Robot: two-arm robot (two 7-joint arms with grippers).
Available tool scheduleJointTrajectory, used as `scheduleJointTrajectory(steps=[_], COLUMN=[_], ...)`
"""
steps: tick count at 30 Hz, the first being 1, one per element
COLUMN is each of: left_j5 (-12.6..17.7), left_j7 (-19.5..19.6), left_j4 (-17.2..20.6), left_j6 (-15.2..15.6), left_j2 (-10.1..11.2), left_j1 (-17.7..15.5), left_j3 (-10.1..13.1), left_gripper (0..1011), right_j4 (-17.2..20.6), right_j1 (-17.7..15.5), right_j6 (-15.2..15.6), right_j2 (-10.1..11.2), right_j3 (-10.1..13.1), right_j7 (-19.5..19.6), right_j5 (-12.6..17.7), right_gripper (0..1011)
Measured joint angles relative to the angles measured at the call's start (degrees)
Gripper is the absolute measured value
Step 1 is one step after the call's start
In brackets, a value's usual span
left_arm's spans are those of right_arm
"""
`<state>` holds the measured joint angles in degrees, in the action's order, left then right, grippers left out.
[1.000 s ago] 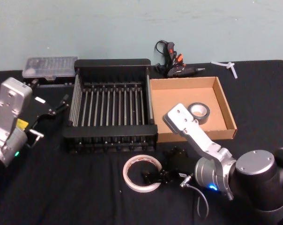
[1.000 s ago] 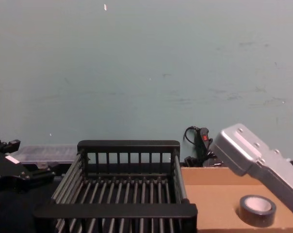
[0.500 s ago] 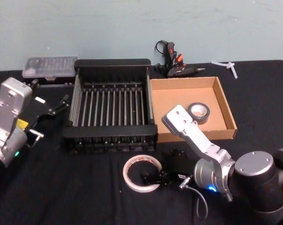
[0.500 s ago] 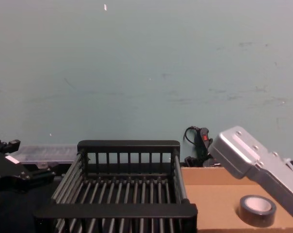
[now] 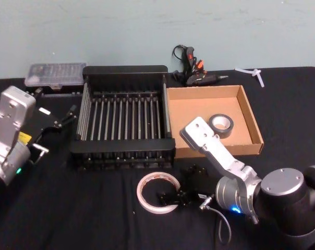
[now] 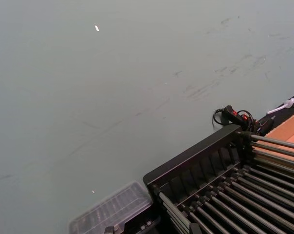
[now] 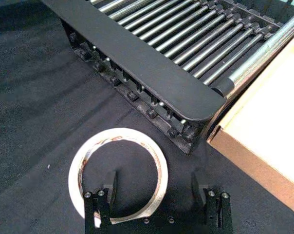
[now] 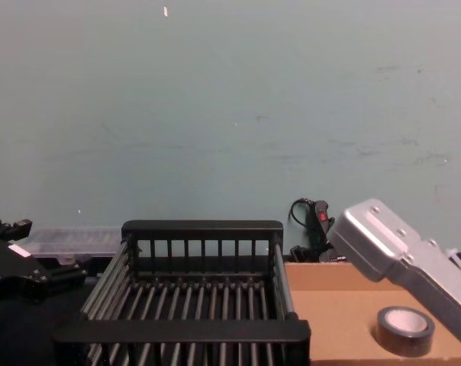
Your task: Pick up the white tape and place it into the black box , Pick up the silver tape and place it into the brown box.
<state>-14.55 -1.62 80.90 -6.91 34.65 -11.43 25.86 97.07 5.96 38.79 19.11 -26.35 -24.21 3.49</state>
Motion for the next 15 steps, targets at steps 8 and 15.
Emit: scheduleJointTrajectory(steps=[8,15], left_j5=[0.00,0.00], left_j7=[0.00,0.00], left_j4=[0.00,0.00], left_j6=[0.00,0.00], left_j2=[0.00,0.00], left_j1=[0.00,0.00], left_j3=[0.00,0.00], left_gripper=[1001,1001], right_j4=[0.03,0.05], right_j1=[0.00,0.00], right_j6=[0.01,0.01], right_j2=[0.04,0.08], right_j3=[0.00,0.00], right_j7=[0.02,0.02], right_j5=[0.05,0.12], right_gripper=[903,689])
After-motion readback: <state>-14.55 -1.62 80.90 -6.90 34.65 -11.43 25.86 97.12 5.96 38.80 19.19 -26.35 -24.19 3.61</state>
